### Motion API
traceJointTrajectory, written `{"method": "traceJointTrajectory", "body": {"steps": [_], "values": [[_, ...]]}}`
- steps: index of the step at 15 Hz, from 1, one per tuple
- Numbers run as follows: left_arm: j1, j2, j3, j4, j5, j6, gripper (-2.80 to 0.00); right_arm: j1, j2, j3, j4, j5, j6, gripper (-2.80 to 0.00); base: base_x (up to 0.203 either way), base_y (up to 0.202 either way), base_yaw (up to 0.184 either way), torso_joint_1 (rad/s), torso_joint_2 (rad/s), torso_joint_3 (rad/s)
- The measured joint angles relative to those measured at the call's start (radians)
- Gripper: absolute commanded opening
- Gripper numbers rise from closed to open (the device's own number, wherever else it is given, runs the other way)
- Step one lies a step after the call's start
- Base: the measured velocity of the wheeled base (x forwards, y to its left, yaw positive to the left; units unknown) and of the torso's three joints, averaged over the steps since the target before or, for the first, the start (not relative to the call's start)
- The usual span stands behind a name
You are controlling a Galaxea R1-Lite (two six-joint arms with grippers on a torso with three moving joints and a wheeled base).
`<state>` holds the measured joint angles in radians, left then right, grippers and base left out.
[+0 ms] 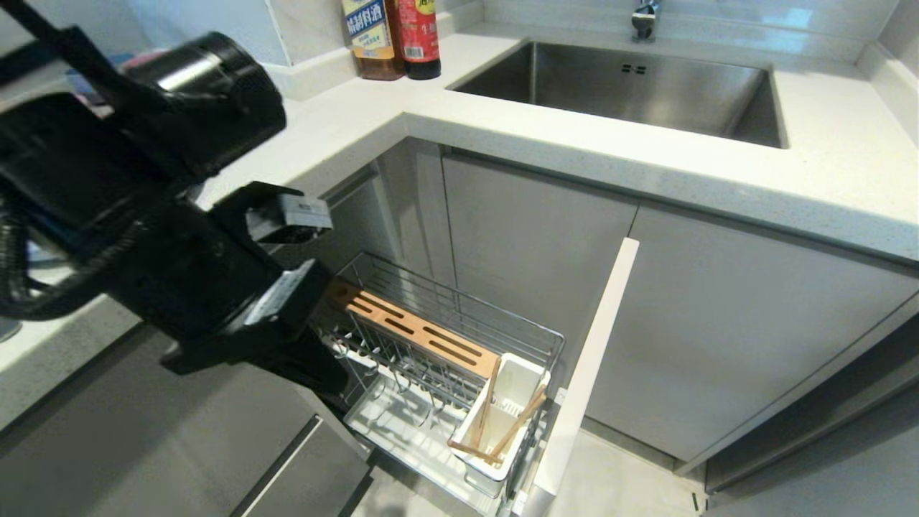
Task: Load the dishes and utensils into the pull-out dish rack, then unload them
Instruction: Take the chopsticks out of the cupboard
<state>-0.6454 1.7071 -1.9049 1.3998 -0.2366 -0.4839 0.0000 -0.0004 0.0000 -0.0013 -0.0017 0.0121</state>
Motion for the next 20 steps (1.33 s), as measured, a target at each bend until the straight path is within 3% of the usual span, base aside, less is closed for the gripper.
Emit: {"method": "traceJointTrajectory", "body": {"steps": [1,9,20], "values": [[-0.01,0.036,-0.004,0.005,0.0,-0.001,0.0,0.0,0.0,0.0,0.0,0.0,0.0,-2.8,0.0,0.0,0.0,0.0,0.0,0.0],[-0.024,0.283,-0.013,-0.015,-0.155,0.0,0.0,0.0,0.0,0.0,0.0,0.0,0.0,-2.8,0.0,0.0,0.0,0.0,0.0,0.0],[-0.016,0.516,-0.016,-0.07,-0.163,0.005,0.0,0.0,0.0,0.0,0.0,0.0,0.0,-2.8,0.0,0.0,0.0,0.0,0.0,0.0]]}}
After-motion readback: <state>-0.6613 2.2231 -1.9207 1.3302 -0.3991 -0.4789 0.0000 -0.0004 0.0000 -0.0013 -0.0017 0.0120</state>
